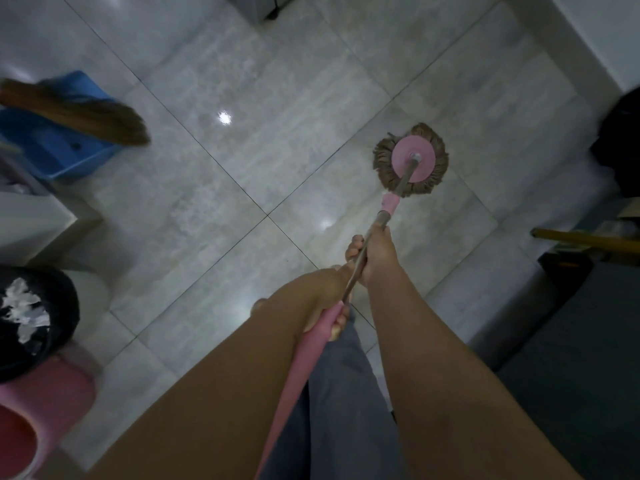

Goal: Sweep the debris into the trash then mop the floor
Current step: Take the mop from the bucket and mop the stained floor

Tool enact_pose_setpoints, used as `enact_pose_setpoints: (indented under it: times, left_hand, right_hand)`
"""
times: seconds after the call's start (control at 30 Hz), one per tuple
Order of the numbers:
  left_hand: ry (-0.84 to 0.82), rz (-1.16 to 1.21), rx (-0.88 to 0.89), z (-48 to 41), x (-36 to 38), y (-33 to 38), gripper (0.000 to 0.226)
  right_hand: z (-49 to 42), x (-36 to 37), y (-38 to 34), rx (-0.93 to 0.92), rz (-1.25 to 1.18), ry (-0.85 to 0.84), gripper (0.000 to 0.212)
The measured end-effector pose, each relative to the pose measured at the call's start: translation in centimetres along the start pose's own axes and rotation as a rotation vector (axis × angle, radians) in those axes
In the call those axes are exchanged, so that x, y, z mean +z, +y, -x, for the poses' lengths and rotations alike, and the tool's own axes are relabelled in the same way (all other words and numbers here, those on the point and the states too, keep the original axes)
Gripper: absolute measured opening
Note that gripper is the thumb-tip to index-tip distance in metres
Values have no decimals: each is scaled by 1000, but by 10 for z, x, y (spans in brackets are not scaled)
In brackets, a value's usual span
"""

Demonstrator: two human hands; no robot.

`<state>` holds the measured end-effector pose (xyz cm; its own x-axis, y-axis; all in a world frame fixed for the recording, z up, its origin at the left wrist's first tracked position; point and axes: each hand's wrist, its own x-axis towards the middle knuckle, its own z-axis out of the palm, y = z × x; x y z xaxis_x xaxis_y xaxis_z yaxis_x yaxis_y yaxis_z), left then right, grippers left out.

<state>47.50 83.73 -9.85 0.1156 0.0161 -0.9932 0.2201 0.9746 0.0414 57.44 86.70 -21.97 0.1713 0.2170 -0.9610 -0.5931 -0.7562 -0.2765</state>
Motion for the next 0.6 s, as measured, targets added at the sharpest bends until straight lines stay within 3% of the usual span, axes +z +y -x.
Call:
enact_pose_setpoints:
  times: [0.23, 0.3, 0.6]
  left_hand:
    - [33, 186, 35, 14, -28, -46, 35]
    - [60, 131, 3, 23, -49, -56, 44]
    - [16, 131, -72, 56, -131, -90, 56]
  right_hand:
    - [23, 9, 44, 19, -2, 34, 31]
    - [34, 22, 63, 40, 22, 21, 22]
    - [63, 96, 125, 57, 205, -106, 29]
